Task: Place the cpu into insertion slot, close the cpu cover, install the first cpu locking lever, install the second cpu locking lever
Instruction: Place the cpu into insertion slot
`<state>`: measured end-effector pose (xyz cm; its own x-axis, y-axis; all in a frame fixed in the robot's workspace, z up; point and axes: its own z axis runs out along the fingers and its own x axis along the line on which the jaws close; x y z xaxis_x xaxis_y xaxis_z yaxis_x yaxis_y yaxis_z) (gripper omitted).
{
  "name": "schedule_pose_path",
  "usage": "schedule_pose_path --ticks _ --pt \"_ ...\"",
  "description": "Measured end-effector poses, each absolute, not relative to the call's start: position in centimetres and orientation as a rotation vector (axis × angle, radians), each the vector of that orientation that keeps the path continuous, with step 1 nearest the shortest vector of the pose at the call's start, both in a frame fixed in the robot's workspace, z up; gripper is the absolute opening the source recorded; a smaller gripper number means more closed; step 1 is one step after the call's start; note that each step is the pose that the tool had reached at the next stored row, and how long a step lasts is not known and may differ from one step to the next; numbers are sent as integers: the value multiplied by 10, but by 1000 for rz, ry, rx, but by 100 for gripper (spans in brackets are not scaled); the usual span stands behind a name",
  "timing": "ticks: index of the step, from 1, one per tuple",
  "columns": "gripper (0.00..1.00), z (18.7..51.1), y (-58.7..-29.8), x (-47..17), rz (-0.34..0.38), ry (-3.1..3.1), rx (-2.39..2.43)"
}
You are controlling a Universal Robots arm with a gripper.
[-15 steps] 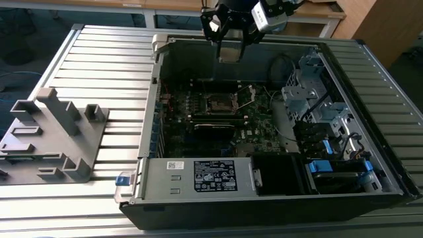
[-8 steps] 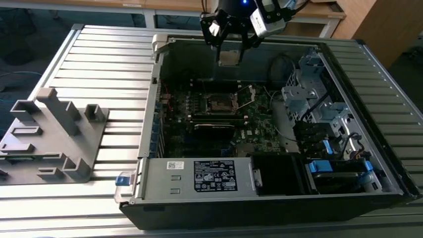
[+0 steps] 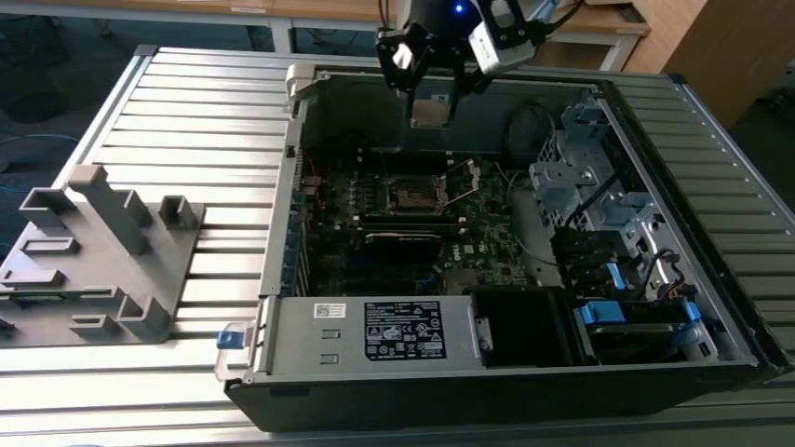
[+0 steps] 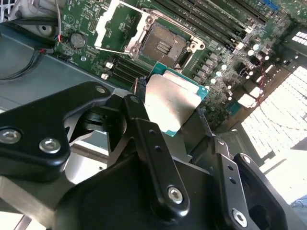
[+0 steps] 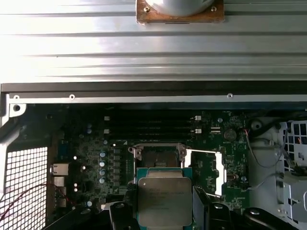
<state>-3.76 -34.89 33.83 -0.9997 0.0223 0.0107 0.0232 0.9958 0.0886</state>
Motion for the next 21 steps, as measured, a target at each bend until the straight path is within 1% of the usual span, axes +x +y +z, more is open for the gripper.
schedule_pose_path --ticks 15,21 --pt "54 313 -349 -38 -140 -3145 -32" --pt "54 311 -349 -38 -139 -3146 -31"
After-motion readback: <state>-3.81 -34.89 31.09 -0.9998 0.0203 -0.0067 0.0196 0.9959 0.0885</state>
